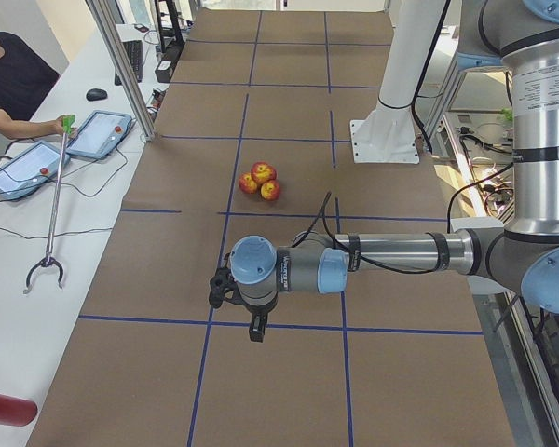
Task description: Stack apples
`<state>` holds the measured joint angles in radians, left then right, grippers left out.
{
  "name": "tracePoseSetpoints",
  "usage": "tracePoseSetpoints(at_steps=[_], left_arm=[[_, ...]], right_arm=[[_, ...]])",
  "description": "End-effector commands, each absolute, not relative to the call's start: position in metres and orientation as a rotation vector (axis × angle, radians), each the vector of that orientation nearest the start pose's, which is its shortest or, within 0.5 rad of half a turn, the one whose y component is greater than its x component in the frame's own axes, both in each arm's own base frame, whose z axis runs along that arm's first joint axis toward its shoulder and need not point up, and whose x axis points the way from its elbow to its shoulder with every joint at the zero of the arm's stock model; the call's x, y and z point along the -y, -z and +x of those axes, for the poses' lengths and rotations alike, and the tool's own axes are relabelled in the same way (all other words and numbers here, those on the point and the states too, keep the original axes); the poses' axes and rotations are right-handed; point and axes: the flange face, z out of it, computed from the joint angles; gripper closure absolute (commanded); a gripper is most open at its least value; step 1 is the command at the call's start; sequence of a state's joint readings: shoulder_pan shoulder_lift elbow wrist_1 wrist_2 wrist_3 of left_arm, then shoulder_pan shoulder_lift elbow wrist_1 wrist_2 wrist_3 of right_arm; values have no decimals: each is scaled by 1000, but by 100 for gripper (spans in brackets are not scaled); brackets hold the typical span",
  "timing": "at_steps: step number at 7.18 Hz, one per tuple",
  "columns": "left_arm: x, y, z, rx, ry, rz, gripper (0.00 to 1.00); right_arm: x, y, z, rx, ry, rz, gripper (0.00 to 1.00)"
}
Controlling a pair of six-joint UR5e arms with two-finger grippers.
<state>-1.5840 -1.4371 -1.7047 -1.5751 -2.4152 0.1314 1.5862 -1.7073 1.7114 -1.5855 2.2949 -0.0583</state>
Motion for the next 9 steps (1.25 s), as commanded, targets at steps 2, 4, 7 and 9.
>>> tracePoseSetpoints(at_steps=[2,4,7,9], left_arm=[[427,-643,-106,-802,-90,140,0],[419,-649,-112,-744,-86,140,0],[421,-651,-112,-751,-78,126,0],[420,-638,-112,-758,-54,56,0]], right_arm=[[432,-657,74,724,37,16,0],[432,-657,74,724,37,16,0],[432,-658,74,724,37,15,0],[432,-657,74,725,38,18,0]])
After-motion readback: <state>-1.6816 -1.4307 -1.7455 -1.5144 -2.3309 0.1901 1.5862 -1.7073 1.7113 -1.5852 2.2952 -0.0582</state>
